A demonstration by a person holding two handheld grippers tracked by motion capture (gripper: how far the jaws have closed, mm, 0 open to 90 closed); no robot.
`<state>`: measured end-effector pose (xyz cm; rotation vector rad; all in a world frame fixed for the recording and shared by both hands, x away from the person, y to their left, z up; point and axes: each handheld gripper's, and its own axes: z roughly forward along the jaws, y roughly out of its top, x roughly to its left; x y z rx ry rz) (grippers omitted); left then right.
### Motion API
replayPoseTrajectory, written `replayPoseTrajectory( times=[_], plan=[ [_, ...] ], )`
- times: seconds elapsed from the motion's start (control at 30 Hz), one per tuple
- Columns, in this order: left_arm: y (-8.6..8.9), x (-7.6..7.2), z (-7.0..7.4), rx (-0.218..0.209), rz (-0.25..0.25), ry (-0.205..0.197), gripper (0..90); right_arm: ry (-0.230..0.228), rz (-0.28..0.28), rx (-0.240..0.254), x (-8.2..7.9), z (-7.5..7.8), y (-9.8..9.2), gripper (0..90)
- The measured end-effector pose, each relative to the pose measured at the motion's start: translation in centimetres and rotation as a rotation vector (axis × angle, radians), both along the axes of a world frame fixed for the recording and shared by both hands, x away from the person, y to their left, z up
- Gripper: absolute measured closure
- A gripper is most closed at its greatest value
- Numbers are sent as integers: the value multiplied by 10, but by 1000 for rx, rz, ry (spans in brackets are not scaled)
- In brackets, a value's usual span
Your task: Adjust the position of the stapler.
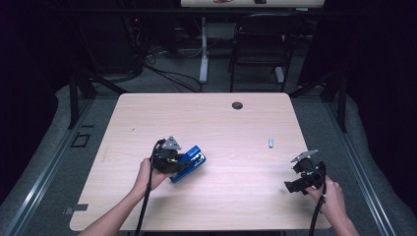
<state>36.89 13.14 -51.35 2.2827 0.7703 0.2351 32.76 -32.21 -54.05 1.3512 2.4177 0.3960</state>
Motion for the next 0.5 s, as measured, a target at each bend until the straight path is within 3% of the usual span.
replayPoseTrajectory(
  times=[0.5],
  plan=[
    [-22, -17, 2, 5, -179, -17, 666, 5, -2, 1, 1, -1, 0, 19]
  ],
)
